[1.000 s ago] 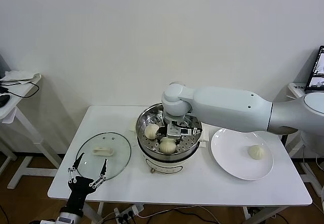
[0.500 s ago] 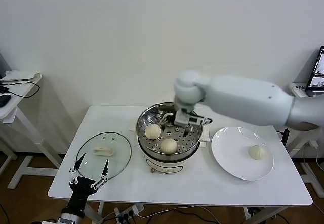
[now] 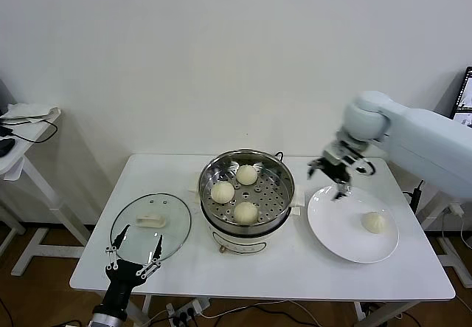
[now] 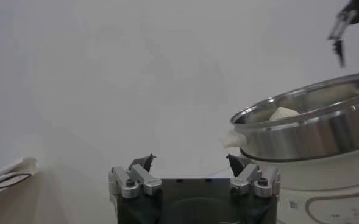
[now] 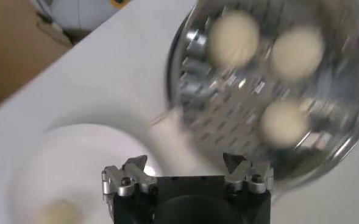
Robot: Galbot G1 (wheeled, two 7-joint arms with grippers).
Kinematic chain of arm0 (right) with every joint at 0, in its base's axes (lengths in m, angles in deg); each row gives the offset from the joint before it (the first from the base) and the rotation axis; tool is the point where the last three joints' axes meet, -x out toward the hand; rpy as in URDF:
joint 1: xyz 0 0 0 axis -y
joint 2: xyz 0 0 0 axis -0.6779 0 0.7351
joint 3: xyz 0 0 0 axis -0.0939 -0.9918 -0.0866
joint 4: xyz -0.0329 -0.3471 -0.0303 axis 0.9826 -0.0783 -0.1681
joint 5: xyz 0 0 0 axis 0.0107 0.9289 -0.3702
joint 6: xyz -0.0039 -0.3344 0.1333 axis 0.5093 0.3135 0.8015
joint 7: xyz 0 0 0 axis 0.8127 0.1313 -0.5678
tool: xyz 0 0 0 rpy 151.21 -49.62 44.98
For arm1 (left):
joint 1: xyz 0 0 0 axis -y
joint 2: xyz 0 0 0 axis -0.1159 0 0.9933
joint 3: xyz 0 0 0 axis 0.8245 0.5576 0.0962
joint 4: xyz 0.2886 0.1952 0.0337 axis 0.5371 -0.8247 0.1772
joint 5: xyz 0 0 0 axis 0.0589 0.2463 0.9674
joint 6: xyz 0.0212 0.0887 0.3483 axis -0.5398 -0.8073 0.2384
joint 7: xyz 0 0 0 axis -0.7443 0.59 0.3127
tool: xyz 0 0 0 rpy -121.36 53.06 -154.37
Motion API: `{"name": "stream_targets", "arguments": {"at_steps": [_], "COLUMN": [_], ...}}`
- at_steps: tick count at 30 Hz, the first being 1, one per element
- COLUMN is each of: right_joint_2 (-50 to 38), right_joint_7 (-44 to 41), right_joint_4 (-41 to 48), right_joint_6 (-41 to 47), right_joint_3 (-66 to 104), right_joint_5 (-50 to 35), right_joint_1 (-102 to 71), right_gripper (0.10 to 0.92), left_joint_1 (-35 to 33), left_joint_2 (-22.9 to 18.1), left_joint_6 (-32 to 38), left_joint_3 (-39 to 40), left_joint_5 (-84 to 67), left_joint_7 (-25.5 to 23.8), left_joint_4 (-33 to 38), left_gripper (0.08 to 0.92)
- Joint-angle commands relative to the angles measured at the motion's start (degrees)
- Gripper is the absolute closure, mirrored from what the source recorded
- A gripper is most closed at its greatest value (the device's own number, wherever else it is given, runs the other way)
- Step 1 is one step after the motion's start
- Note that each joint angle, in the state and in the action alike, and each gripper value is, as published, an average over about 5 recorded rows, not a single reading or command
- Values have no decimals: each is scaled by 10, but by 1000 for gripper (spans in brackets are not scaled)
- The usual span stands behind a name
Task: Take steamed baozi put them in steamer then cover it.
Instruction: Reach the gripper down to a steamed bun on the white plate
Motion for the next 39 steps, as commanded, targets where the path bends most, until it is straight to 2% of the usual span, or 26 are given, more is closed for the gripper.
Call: {"name": "stream_targets", "arguments": {"at_steps": [1, 6, 13, 39], "right_joint_2": [-93, -60, -13, 66], "right_joint_7": [-15, 4, 31, 64], "right_joint_4": [75, 133, 183, 268], "right_joint_6": [55, 40, 30, 7], "right_joint_3": [196, 282, 330, 386], "right_joint_5": [70, 134, 180, 251], "right_joint_1": [-208, -273, -301, -321], "right_gripper": [203, 203, 203, 203], "left_joint_1": [-1, -4, -9, -4], "left_joint_2": [-1, -3, -3, -4], "left_joint_6": [1, 5, 9, 8], "left_joint_3": [8, 12, 11, 10], "left_joint_5": [6, 12, 15, 16], "left_joint_7": [2, 2, 3, 4], "left_joint_4": [3, 3, 3, -8], "left_gripper": [177, 177, 177, 177]}}
